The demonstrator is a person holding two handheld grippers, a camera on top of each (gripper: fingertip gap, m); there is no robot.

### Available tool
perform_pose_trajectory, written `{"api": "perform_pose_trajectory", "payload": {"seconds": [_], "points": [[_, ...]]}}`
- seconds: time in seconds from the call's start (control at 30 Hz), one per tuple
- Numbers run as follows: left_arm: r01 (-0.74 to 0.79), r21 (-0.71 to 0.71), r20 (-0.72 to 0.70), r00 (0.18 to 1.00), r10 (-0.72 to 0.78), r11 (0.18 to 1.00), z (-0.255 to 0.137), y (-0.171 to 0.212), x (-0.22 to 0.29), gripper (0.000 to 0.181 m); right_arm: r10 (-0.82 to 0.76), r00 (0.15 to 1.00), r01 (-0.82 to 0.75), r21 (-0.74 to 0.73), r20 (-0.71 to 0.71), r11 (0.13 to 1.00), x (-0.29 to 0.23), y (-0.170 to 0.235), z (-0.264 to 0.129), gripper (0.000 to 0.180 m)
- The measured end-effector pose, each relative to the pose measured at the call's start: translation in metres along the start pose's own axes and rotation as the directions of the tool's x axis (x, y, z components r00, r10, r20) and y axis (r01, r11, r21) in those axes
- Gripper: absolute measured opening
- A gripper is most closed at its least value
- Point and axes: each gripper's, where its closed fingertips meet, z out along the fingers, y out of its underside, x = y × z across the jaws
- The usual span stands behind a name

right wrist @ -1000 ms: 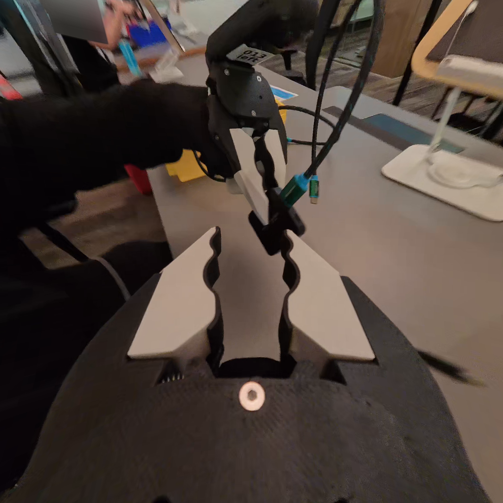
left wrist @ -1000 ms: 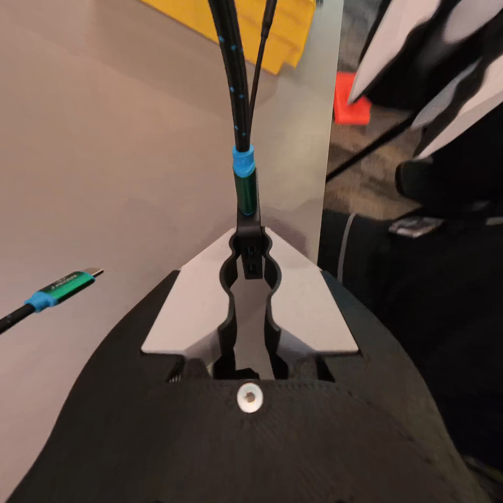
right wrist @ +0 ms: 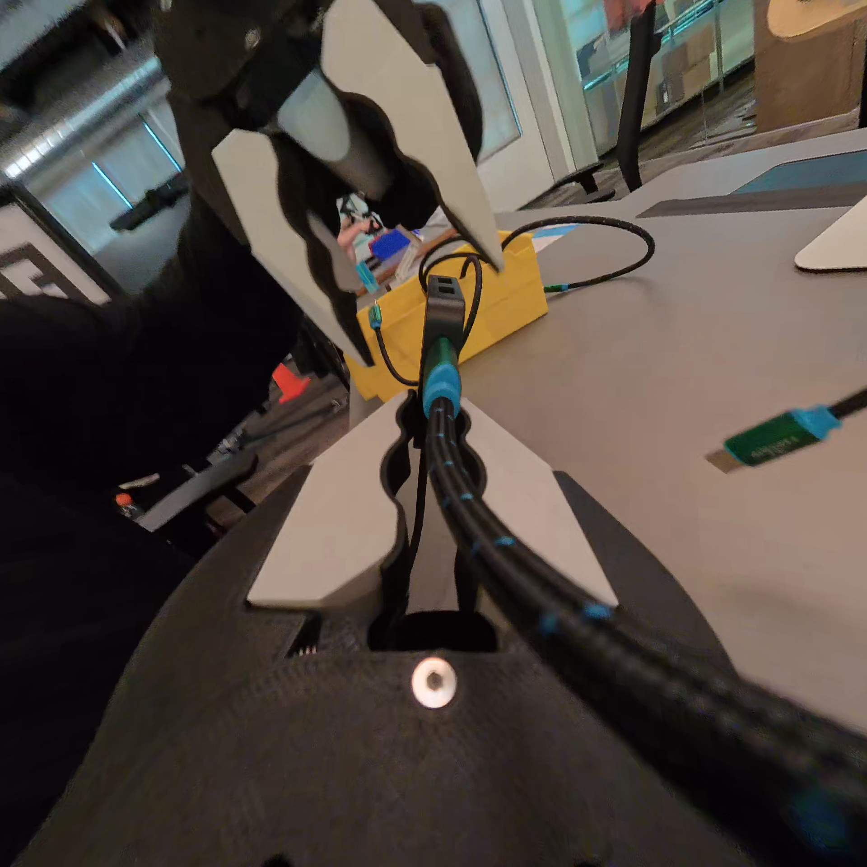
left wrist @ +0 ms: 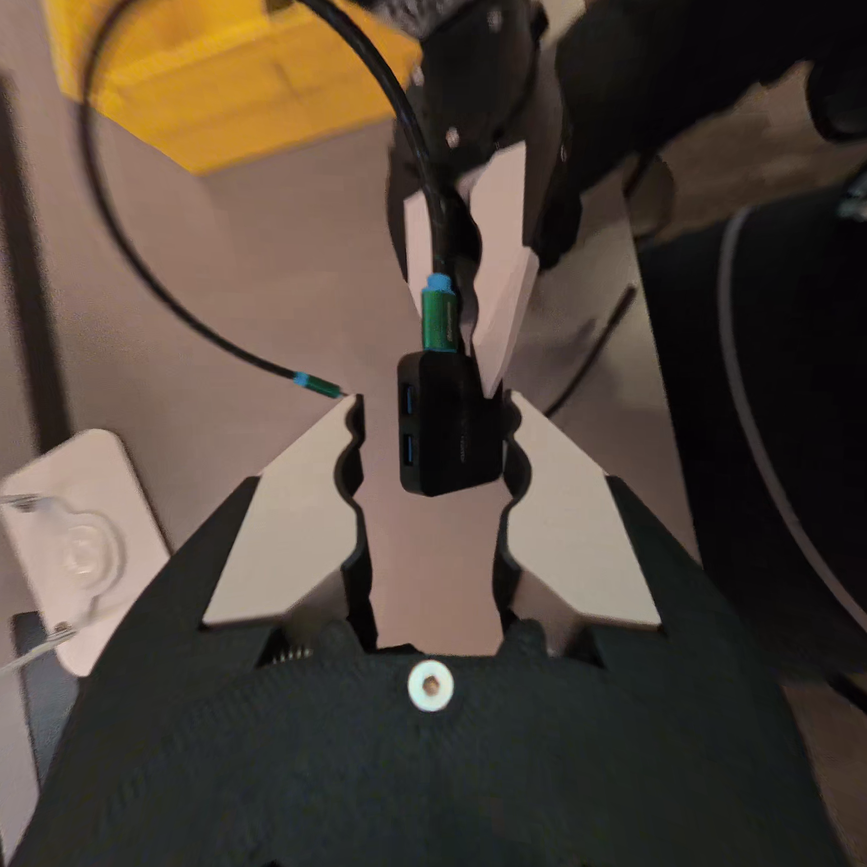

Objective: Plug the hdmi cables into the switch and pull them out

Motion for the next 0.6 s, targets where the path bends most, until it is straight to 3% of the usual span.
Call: {"api": "perform_pose_trajectory", "payload": {"seconds": [0.03,0.13,0.33,0.47,0.6], "points": [[0.002,0.048,0.072,0.997,-0.006,0.999,-0.004,-0.006,-0.006,0.068,0.024,1.0,-0.024,0.02,0.007,0.999,0.001,-0.001,-0.001,0.01],[-0.033,0.018,0.246,0.969,0.028,0.999,-0.004,0.002,-0.014,0.089,0.103,0.995,-0.103,0.068,0.003,0.992,0.007,-0.004,-0.002,0.011],[-0.069,-0.122,0.402,0.909,0.113,0.99,0.025,0.019,-0.019,0.117,0.196,0.976,-0.189,0.074,-0.099,0.979,0.022,0.003,0.005,0.011],[-0.14,-0.191,0.442,0.871,0.213,0.972,0.04,0.019,-0.02,0.116,0.233,0.968,-0.224,0.095,-0.09,0.97,0.017,0.001,0.012,0.011],[-0.164,-0.247,0.486,0.832,0.269,0.955,0.049,0.026,-0.026,0.102,0.21,0.973,-0.202,0.09,-0.093,0.975,0.01,-0.001,0.017,0.01]]}}
